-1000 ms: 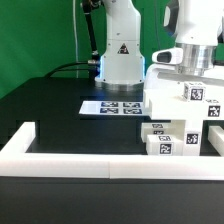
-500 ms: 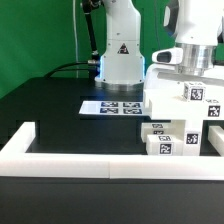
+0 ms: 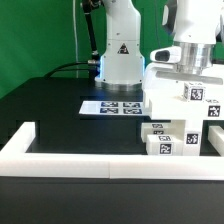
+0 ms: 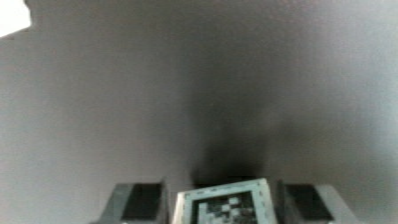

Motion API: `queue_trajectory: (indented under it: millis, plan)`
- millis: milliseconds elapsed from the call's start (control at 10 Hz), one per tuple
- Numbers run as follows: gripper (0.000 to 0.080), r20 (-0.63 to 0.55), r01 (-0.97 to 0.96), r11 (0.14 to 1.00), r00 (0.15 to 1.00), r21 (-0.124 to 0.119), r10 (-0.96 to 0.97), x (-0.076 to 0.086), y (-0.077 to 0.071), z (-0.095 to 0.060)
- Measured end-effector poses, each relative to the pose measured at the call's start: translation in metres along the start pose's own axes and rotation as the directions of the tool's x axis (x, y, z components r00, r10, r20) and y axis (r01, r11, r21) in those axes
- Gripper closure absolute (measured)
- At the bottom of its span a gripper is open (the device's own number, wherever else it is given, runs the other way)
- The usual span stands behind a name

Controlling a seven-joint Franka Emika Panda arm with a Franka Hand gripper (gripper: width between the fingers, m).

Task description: Assemble chair

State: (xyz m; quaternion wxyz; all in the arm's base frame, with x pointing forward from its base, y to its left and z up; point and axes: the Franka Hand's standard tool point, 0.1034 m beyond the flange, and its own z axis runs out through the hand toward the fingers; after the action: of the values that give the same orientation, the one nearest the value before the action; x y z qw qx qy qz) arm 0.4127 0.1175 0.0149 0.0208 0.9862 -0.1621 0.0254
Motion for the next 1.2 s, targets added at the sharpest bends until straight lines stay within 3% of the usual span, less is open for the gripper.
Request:
queue_trajectory:
  millis: [200,500,800,1000,1200]
  plan:
    - [0.0511,-0.005,0.002,1.0,1.0,0.012,-0.002,0.002,0.004,-0.009]
    - [0.0511,0.001,-0.009,0.997,1.0,0.079,0.009,0.005,0.012,-0.054]
    - [0.0511,0.015,-0.026,0.991,1.0,0.131,0.024,0.013,0.019,-0.085]
    - [0.0511,0.016,-0.035,0.993,0.999,0.112,0.033,0.017,0.026,-0.077]
    - [0.0511,0.018,-0.034,0.993,0.999,0.109,0.032,0.017,0.026,-0.076]
